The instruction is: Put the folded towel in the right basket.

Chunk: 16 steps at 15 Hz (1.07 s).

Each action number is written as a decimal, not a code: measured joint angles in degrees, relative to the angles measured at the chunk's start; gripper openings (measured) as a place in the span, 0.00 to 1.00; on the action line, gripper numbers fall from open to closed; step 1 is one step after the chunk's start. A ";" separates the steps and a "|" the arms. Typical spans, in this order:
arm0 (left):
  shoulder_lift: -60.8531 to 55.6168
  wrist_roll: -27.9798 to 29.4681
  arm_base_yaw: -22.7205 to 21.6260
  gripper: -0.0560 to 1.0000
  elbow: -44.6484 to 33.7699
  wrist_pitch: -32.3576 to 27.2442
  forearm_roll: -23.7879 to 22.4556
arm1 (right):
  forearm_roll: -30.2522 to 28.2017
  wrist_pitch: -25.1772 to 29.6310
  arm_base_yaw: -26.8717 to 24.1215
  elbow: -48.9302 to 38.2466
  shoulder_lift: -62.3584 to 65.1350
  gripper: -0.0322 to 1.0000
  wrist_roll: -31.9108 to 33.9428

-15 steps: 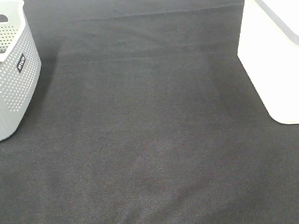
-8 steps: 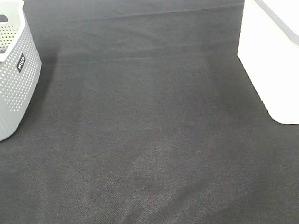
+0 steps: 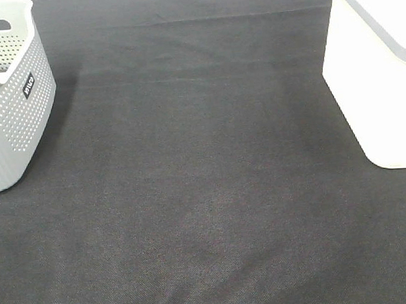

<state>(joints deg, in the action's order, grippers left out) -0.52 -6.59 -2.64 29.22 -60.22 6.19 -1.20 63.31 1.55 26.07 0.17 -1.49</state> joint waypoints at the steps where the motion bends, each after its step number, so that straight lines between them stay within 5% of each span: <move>1: 0.00 0.00 0.00 0.99 0.00 0.00 0.00 | 0.00 0.00 0.00 0.00 0.00 0.97 0.00; 16: 0.00 0.00 0.00 0.99 0.00 0.00 0.00 | 1.20 0.00 0.00 0.00 0.00 0.97 0.00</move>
<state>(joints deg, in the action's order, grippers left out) -0.52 -6.59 -2.64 29.22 -60.22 6.19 0.00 63.31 1.55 26.07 0.17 -1.49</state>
